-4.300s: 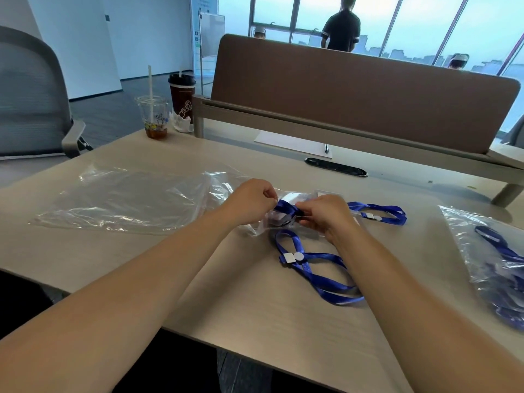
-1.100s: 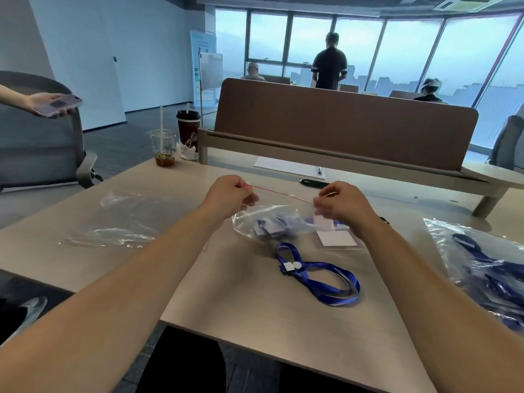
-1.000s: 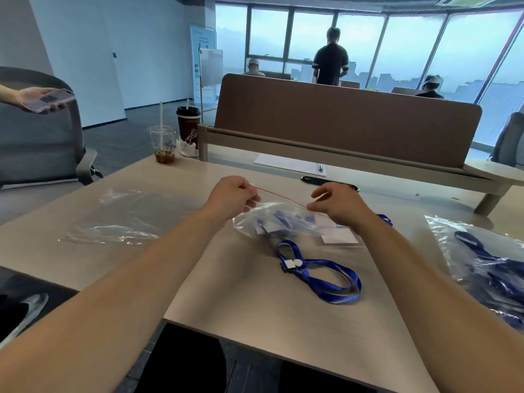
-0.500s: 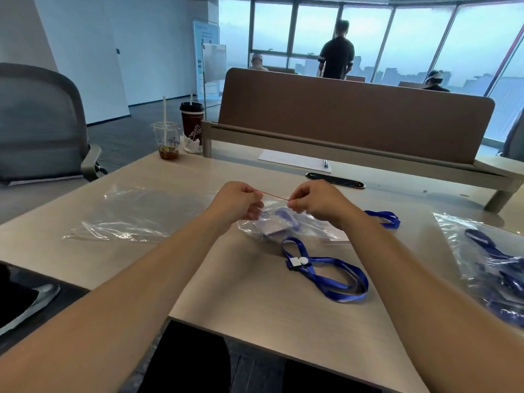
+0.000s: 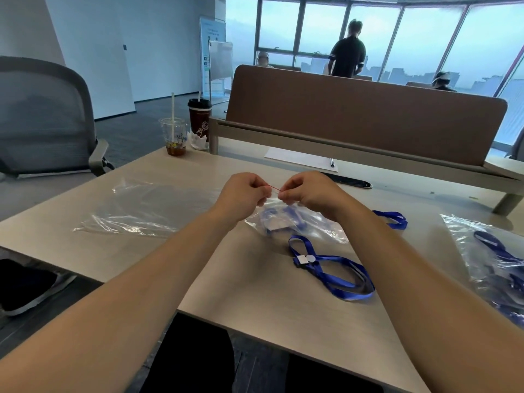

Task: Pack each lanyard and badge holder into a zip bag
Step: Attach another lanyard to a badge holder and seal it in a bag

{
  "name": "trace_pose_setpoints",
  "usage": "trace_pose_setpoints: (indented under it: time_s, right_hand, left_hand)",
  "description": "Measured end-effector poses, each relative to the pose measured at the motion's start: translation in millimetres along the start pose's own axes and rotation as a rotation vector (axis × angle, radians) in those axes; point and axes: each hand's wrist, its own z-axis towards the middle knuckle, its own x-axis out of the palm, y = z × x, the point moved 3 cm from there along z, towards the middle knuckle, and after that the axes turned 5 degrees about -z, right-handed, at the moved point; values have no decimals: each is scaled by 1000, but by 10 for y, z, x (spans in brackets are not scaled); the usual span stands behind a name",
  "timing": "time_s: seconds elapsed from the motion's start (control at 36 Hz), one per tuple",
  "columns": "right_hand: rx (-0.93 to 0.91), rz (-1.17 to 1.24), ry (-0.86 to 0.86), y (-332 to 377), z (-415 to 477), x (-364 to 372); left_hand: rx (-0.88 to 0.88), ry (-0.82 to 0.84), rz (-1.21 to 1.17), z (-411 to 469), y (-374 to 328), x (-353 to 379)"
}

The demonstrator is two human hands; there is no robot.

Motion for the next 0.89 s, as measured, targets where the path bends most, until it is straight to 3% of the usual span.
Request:
trace_pose_setpoints:
  time_s: [0.44, 0.64, 0.89]
  right_hand:
    - [17, 34, -20, 72, 73, 70]
    - [23, -90, -4, 41, 49, -21]
    - [-5, -188, 3, -40, -4, -58]
  left_hand:
    - [-14, -75, 3, -56, 18, 2]
    - [-76, -150, -81, -92, 73, 1]
    - [-222, 50, -152, -100, 2, 16]
